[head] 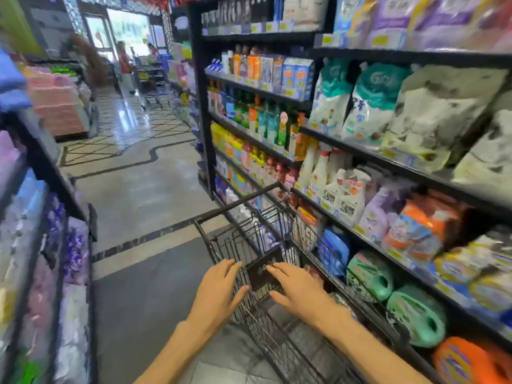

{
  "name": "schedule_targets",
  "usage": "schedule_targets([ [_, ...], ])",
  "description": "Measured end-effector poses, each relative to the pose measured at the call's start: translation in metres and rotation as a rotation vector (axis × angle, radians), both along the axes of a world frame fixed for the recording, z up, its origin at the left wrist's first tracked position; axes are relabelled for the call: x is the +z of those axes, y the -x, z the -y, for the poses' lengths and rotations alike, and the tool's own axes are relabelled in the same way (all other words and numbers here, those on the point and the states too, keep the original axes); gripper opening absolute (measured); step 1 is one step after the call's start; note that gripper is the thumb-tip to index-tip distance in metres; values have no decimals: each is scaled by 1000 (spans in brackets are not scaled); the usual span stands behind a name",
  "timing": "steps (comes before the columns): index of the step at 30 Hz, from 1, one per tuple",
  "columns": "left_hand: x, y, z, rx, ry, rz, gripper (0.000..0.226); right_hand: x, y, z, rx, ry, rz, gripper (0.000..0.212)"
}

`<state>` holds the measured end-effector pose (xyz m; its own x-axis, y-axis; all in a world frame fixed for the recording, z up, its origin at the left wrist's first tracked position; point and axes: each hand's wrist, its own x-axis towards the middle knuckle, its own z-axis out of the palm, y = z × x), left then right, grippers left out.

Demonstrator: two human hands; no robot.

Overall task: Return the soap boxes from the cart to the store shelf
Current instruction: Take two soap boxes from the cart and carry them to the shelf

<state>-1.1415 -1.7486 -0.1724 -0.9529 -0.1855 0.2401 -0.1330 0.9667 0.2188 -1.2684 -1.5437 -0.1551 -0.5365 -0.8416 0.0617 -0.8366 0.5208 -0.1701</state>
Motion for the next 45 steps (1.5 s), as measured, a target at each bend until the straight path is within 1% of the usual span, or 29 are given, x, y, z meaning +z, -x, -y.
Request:
schedule_targets([
  [5, -4, 87, -9, -302, 12, 58, 67, -5, 32, -31, -293, 16, 42, 64],
  [8, -12, 130, -33, -468, -20, 73, 61, -10, 42, -60, -467, -3, 76, 63],
  [11, -29, 175, -62, -631, -36, 93, 56, -17, 52, -92, -616, 22, 88, 73],
  [14, -51, 215, -94, -725, -11, 163, 57, -30, 62, -127, -756, 0, 125, 65],
  [17, -69, 245, -124, -803, 5, 219, 67, -51, 77, -155, -878, 24, 165, 63],
  [21, -105, 274, -142, -830, 10, 317, 60, -79, 87, -176, -1014, 52, 250, 61],
  [25, -137, 293, -152, -836, -14, 466, 61, -119, 88, -186, -1131, 78, 337, 58],
  [28, -169, 311, -156, -835, -22, 535, 61, -150, 94, -188, -1194, 70, 430, 60],
  [31, -211, 335, -165, -829, -29, 589, 61, -183, 106, -189, -1245, 63, 510, 61],
  [35, -283, 364, -179, -832, -72, 679, 58, -245, 119, -189, -1314, 113, 606, 63],
  [37, -324, 378, -187, -820, -97, 690, 53, -271, 123, -184, -1362, 200, 678, 64],
  [39, -361, 390, -193, -792, -100, 691, 52, -298, 123, -177, -1390, 260, 663, 60],
  [43, -422, 415, -203, -790, -30, 679, 54, -339, 112, -168, -1425, 169, 633, 58],
  [45, -447, 427, -204, -791, 17, 671, 52, -353, 109, -165, -1414, 188, 668, 58],
])
